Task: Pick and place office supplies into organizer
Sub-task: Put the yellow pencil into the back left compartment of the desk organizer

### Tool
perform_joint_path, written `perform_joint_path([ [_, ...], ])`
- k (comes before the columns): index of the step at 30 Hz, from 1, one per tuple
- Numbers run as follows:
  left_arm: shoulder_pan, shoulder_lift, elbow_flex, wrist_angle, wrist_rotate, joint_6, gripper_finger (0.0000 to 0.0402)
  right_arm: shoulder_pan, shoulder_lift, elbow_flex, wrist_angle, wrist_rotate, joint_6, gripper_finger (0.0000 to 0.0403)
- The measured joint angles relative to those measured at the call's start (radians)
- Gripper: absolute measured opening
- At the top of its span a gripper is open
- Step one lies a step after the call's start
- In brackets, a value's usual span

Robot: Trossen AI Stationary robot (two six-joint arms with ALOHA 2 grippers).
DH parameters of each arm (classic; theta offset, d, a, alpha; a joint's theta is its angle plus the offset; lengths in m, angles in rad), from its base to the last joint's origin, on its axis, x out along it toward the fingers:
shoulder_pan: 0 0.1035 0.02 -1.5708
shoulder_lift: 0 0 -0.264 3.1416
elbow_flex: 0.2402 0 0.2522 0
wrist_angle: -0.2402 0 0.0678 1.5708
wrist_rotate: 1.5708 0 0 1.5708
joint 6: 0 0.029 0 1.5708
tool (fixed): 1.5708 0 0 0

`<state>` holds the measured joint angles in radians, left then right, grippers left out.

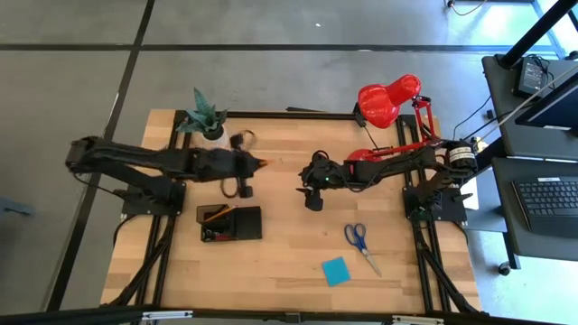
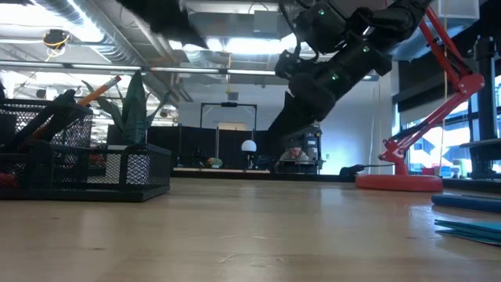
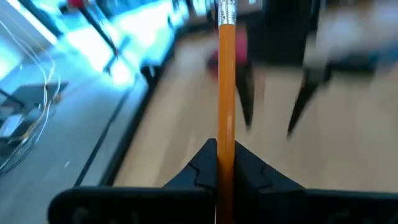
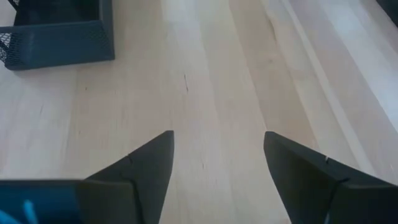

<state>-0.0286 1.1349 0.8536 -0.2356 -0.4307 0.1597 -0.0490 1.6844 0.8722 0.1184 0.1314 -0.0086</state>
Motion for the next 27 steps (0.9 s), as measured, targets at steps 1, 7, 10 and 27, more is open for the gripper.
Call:
perform_joint_path([
  [1,-0.003,-0.039,0.000,0.019,0.008,-0.009,0.0011,0.000,0.000,0.000,0.000,0.000,0.000,0.0251],
  [7,-0.046,-0.251,-0.014,0.081,0.033,-0.077,0.0011,0.000,0.000,0.000,-0.002,0.001,0.000,0.0251],
  [10,-0.088,-0.344,-0.071,0.114,0.037,-0.090,0.0011,0.000,0.000,0.000,-0.006,0.001,0.000,0.0251],
  [27,-0.399,-0.678,-0.541,0.354,0.031,-0.230,0.0011,0.000,-0.001,0.000,-0.012,0.001,0.047,0.0251],
])
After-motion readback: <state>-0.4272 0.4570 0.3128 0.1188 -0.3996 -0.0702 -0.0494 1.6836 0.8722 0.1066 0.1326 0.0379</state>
